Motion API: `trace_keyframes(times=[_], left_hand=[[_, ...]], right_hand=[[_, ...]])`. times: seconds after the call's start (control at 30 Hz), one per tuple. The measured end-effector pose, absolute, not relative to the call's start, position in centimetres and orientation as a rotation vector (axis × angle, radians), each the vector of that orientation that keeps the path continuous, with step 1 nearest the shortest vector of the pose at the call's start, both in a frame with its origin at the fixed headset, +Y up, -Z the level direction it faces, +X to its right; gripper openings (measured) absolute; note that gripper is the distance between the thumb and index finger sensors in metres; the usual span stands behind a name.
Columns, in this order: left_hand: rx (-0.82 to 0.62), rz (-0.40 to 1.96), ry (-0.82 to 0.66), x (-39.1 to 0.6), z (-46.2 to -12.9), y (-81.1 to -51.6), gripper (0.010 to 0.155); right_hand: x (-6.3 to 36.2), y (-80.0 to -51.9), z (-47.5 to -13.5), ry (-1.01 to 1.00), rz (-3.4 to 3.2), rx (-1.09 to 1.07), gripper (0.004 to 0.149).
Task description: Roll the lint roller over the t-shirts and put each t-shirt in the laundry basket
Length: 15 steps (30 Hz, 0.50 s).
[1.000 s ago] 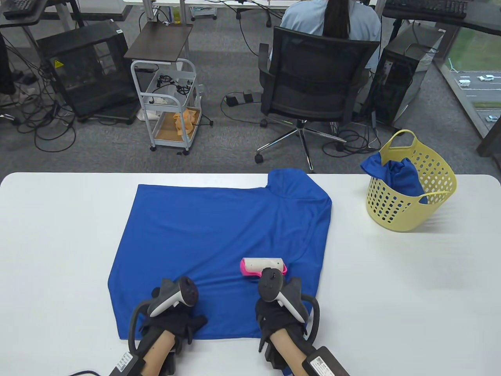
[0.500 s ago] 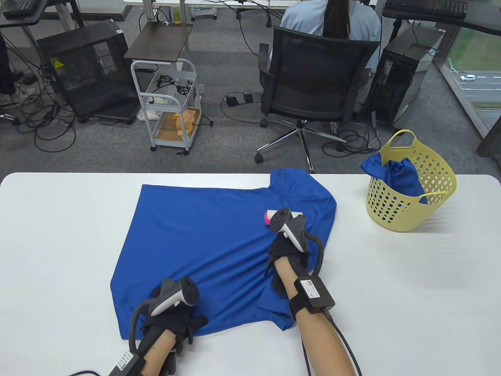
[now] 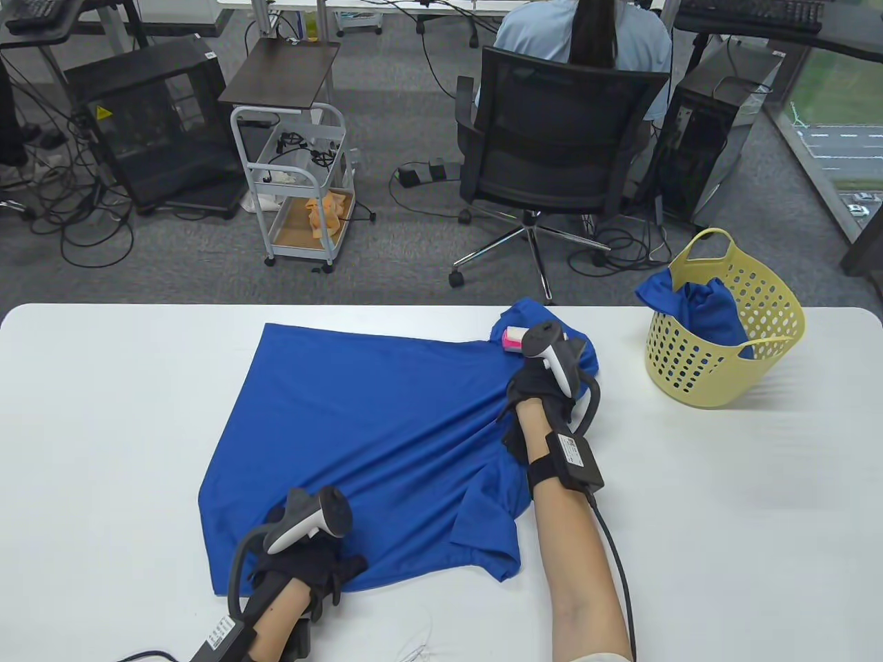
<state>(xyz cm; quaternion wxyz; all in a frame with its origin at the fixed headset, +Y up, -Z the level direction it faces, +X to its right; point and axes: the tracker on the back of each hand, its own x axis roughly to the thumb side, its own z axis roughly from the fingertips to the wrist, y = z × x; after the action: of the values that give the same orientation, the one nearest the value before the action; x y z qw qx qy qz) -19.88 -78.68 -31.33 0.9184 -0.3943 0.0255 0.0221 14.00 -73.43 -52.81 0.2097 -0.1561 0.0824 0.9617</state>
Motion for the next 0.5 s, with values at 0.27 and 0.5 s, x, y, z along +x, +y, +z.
trace_keyframes(times=[0.27, 0.5], left_hand=[[-0.805, 0.033, 0.052, -19.7, -31.4, -78.7, 0.087], [-0.799, 0.034, 0.053, -19.7, -31.3, -78.7, 0.087]], right_hand=[[9.2, -69.4, -41.1, 0.270, 2.805, -0.094, 0.063], [7.2, -70.8, -33.0, 0.419, 2.869, 0.122, 0.058]])
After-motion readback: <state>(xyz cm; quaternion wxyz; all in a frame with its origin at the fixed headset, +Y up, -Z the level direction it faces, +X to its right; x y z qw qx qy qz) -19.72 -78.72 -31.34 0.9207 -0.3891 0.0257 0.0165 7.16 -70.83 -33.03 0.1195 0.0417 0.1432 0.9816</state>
